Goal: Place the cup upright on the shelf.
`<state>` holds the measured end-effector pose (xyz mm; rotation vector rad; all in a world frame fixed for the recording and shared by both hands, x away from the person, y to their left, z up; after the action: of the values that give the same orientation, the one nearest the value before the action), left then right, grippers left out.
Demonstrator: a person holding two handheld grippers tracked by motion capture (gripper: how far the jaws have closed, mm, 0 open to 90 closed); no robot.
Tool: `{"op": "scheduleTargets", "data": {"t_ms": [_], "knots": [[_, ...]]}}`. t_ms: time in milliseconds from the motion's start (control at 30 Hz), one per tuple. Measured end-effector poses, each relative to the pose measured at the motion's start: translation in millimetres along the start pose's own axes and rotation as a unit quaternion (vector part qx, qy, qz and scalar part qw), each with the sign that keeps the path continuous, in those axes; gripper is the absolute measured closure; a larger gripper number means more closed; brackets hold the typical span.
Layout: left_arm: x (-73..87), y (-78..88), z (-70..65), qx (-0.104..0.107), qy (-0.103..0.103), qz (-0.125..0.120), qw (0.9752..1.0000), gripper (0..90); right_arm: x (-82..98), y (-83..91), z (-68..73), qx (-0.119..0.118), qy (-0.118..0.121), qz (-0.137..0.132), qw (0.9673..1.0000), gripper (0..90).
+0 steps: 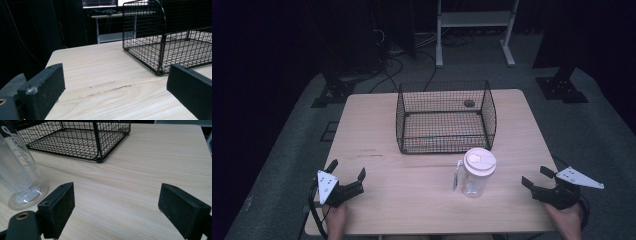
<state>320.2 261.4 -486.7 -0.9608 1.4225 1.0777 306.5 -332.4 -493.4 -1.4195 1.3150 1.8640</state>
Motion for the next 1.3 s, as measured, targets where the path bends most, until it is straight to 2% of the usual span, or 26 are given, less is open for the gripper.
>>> {"op": "scheduleTargets", "data": {"t_ms": [67,300,433,467,500,1000,1067,1300], "knots": [[0.0,0.0,-0.1,0.000,-0.001,0.000,1.0000,0.9,-0.1,0.1,0.1,-0.002,-0.001,-0.001,1.0000,12.9],[-0.2,0.9,-0.4,0.001,0.001,-0.004,1.0000,0.9,-2.0,-0.6,9.0,-0.013,0.019,0.013,0.9997,12.5],[-0.2,1.3,-0.8,0.002,-0.002,-0.005,1.0000,0.9,-5.3,0.0,13.3,-0.022,0.022,0.014,0.9994,12.2],[-0.1,1.2,-1.1,0.002,-0.003,-0.005,1.0000,0.9,-7.4,0.5,16.7,-0.022,0.023,0.016,0.9994,8.5],[-0.1,1.2,-1.2,0.002,-0.004,-0.004,1.0000,0.9,-7.9,1.0,17.7,-0.023,0.022,0.016,0.9994,8.4],[-0.1,1.1,-1.5,0.002,-0.005,-0.004,1.0000,0.9,-20.6,5.6,39.1,-0.067,0.036,0.013,0.9970,7.4],[-0.1,1.1,-1.4,0.003,-0.005,-0.004,1.0000,0.9,-24.7,6.7,43.7,-0.069,0.036,0.008,0.9969,2.4],[-0.2,1.3,-0.9,0.005,-0.002,-0.006,1.0000,0.9,-39.0,11.9,56.6,-0.085,0.046,-0.003,0.9954,2.2]]}}
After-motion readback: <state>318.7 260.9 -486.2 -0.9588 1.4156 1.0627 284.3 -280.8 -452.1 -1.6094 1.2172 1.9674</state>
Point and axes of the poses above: each handheld gripper's, and its own axes: y roughly backward along the jaws, x roughly out of its underside, z roughly to its left, the point moved 6 cm from there along -y, roughly forward along the jaws, and after that the axes turned 6 degrees about y, right-handed, at the moved point
